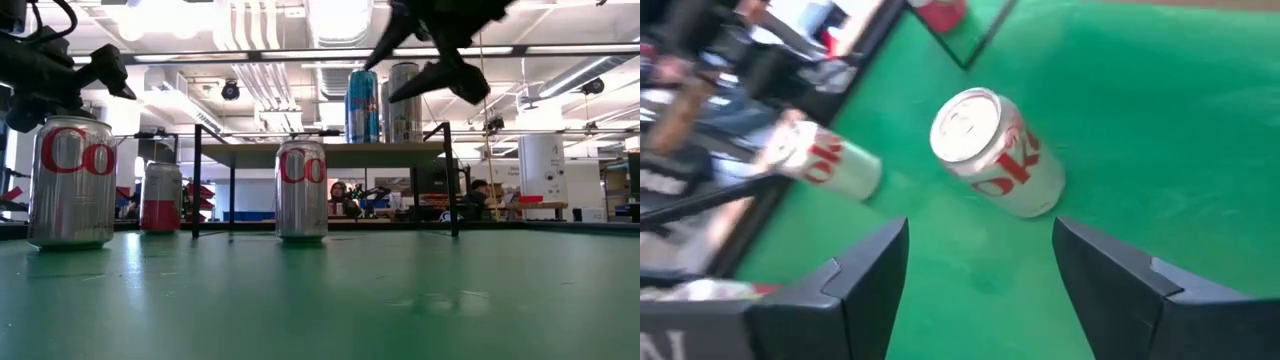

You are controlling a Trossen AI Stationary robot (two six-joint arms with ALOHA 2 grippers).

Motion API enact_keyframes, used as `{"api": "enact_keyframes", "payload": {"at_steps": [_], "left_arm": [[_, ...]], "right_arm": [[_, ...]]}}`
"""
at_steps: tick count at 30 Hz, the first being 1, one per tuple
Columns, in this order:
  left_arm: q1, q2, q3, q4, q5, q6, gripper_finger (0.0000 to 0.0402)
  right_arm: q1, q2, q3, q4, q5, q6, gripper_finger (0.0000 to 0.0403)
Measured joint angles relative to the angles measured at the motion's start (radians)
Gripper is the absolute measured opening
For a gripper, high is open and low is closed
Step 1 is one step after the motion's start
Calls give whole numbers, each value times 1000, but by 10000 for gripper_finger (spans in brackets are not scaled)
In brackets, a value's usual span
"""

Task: Place canned beverage on shelf
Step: Put the top pink-white soda can on the shelf

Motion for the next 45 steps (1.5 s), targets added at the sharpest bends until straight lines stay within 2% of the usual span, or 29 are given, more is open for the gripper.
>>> {"api": "enact_keyframes", "payload": {"at_steps": [5, 10, 14, 17, 23, 28, 31, 34, 40, 45], "left_arm": [[0, 0, 0, 0, 0, 0, 389], [0, 0, 0, 0, 0, 0, 389], [0, 0, 0, 0, 0, 0, 389], [0, 0, 0, 0, 0, 0, 389], [0, 0, 0, 0, 0, 0, 389], [0, 0, 0, 0, 0, 0, 389], [0, 0, 0, 0, 0, 0, 389], [0, 0, 0, 0, 0, 0, 389], [0, 0, 0, 0, 0, 0, 389], [0, 0, 0, 0, 0, 0, 389]], "right_arm": [[6, -122, -238, 282, -22, -143, 237], [1, -205, -485, 700, -80, -314, 237], [-1, -223, -661, 1048, -106, -371, 237], [-1, -221, -752, 1191, -107, -404, 237], [-1, -222, -827, 1251, -135, -498, 237], [-5, -223, -849, 1251, -107, -542, 237], [-8, -221, -862, 1247, -32, -502, 237], [-8, -223, -863, 1251, -17, -428, 237], [-8, -224, -858, 1253, 8, -673, 237], [-8, -247, -859, 1250, 2, -782, 237]]}}
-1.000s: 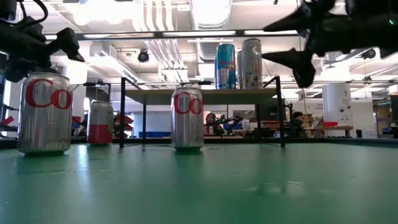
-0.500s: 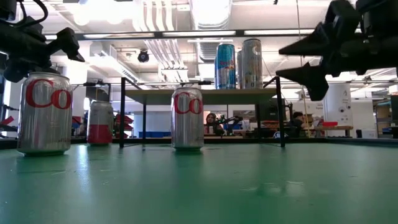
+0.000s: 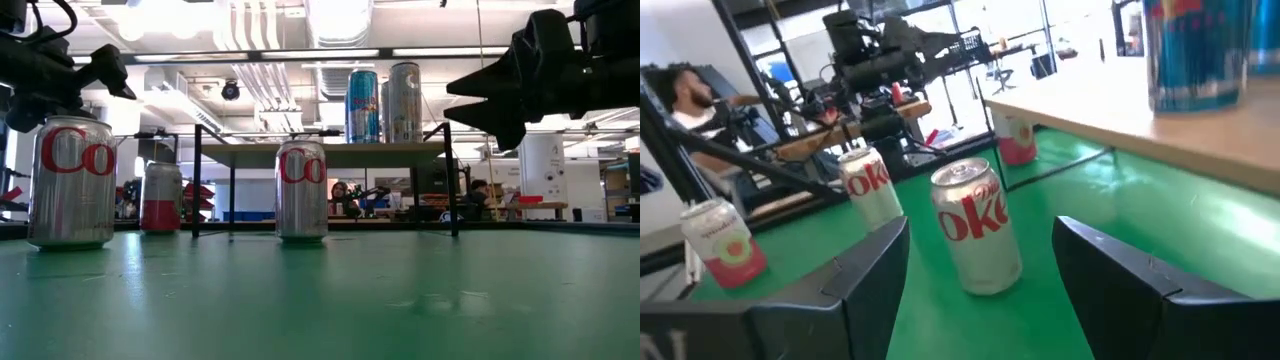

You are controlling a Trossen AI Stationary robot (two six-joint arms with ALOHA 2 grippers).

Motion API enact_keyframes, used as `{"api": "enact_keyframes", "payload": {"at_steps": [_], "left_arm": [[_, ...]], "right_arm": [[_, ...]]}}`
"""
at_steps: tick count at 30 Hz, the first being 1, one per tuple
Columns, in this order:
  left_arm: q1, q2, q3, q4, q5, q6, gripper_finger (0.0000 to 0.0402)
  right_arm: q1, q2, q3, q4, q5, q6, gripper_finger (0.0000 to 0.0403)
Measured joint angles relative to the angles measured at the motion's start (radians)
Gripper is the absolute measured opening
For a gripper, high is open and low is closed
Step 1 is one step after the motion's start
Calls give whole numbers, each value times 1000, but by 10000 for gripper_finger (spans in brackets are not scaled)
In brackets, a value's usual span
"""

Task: Place canned beverage on shelf
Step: Put the top pink-white soda can on the shelf

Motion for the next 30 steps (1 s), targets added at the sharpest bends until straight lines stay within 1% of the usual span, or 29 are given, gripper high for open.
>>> {"api": "enact_keyframes", "payload": {"at_steps": [2, 4, 7, 12, 17, 20, 30], "left_arm": [[0, 0, 0, 0, 0, 0, 389], [0, 0, 0, 0, 0, 0, 389], [0, 0, 0, 0, 0, 0, 389], [0, 0, 0, 1, 0, 0, 389], [0, 0, 0, 0, 0, 0, 389], [0, 0, 0, 0, 0, 0, 389], [0, 0, 0, 0, 0, 0, 389]], "right_arm": [[0, -7, 0, -3, 0, -4, 237], [2, -49, -3, -64, 2, -12, 237], [2, -170, -2, -207, 7, -46, 237], [2, -380, -6, -423, 7, -49, 237], [2, -552, -26, -577, 8, -51, 237], [-5, -654, -59, -624, 8, -51, 237], [-85, -925, -65, -903, -2, 9, 238]]}}
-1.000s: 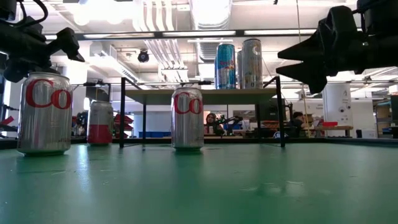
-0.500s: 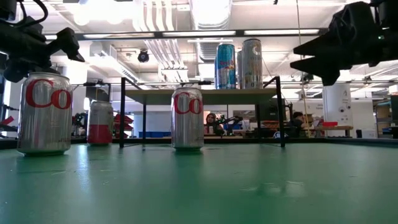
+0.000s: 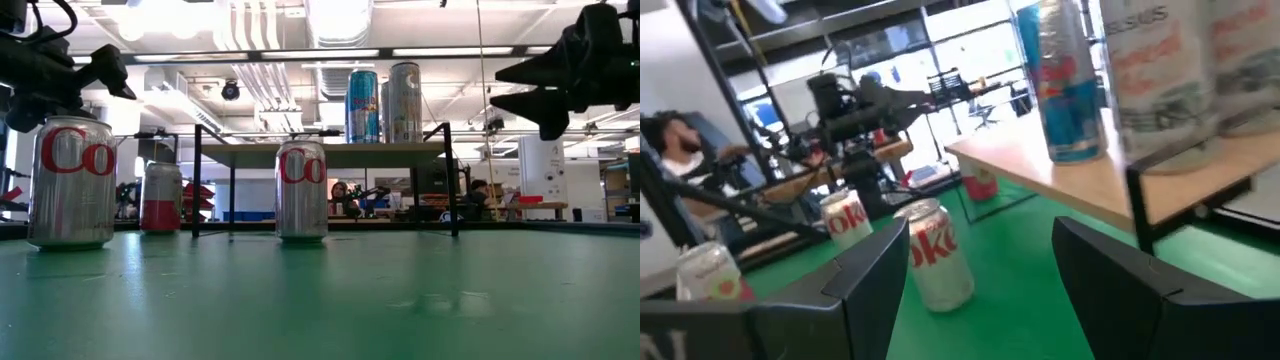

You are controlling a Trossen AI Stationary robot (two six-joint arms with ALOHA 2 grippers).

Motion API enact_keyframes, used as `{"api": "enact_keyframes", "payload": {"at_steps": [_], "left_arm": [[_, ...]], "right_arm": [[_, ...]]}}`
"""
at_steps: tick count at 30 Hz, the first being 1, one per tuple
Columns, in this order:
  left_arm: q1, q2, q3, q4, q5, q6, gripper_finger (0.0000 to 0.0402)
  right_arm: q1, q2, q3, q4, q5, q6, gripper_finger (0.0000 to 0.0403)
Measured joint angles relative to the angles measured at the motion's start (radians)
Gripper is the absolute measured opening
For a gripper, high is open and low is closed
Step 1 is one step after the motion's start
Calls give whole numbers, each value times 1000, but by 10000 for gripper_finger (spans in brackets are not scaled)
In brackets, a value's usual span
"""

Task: Place canned beverage on shelf
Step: Put the top pink-white soda can on the shelf

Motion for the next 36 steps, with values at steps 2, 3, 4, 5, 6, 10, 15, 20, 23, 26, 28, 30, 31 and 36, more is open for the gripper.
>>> {"api": "enact_keyframes", "payload": {"at_steps": [2, 3, 4, 5, 6, 10, 15, 20, 23, 26, 28, 30, 31, 36], "left_arm": [[0, 0, 0, 0, 0, 0, 389], [0, 0, 0, 0, 0, 0, 389], [0, 0, 0, 0, 0, 0, 389], [0, 0, 0, 0, 0, 0, 389], [0, 0, 0, 0, 0, 0, 389], [0, 0, 0, 0, 0, 0, 389], [0, 0, 0, 0, 0, 0, 389], [0, 0, 0, 0, 0, 0, 389], [0, 0, 0, 0, 0, 0, 389], [0, 0, 0, 0, 0, 0, 389], [0, 0, 0, 0, 0, 0, 389], [0, 0, 0, 0, 0, 0, 389], [0, 0, 0, 0, 0, 0, 389], [0, 0, 0, 0, 0, 0, 389]], "right_arm": [[-30, -45, 0, -58, -15, 13, 238], [-47, -64, 0, -65, -33, 12, 238], [-63, -78, 0, -64, -55, 3, 238], [-79, -85, 0, -65, -77, -11, 238], [-94, -85, 0, -69, -98, -16, 238], [-135, -84, 0, -73, -112, -19, 238], [-136, -80, -1, -74, -110, 45, 238], [-136, -76, -1, -74, -103, 53, 238], [-136, -75, -2, -74, -102, 52, 238], [-136, -70, -2, -73, -99, 57, 238], [-136, -70, -2, -72, -99, 57, 238], [-136, -70, -2, -72, -98, 57, 238], [-136, -70, -2, -72, -98, 57, 238], [-136, -70, -2, -72, -98, 57, 238]]}}
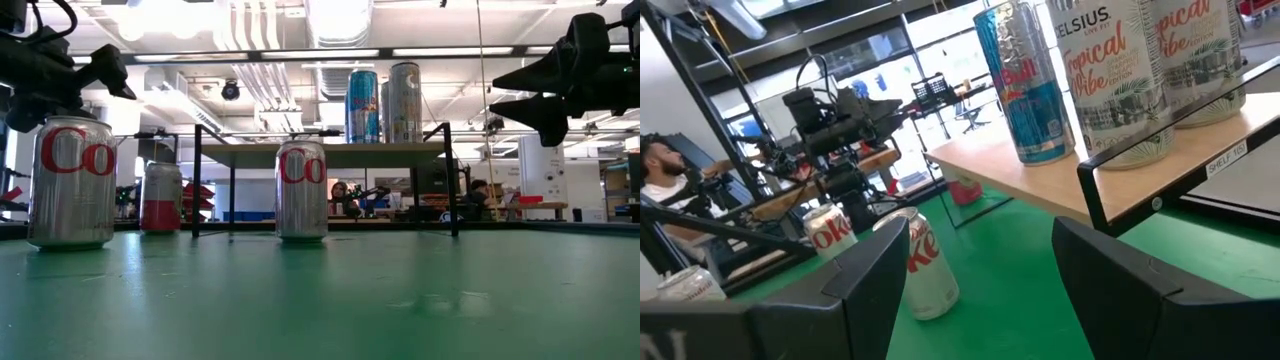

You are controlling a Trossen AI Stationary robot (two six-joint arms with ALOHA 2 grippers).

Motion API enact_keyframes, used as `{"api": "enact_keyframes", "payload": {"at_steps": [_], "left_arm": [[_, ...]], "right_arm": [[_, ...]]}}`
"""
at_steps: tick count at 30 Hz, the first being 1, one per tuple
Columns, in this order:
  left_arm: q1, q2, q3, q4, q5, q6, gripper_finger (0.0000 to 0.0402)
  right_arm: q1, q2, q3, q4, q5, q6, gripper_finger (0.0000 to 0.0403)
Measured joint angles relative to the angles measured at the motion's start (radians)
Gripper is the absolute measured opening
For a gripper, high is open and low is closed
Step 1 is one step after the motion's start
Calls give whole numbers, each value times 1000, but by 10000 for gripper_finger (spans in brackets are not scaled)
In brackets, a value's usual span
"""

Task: Place canned beverage on shelf
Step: Put the top pink-white soda can on the shelf

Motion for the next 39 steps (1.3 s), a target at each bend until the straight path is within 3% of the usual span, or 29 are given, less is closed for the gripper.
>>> {"api": "enact_keyframes", "payload": {"at_steps": [12, 20, 28, 33, 39], "left_arm": [[0, 0, 0, 0, 5, 0, 389], [0, 0, 3, 65, 88, 24, 389], [0, 12, 7, 112, 255, -22, 389], [0, 75, 7, 129, 363, -49, 389], [0, 280, 98, 160, 394, -82, 389]], "right_arm": [[0, 0, 0, 0, 0, 0, 238], [0, 0, 0, 1, 0, 0, 238], [0, 1, 0, 1, 0, 0, 238], [0, 1, 0, 1, 0, 0, 238], [0, 1, 0, 1, 0, 0, 238]]}}
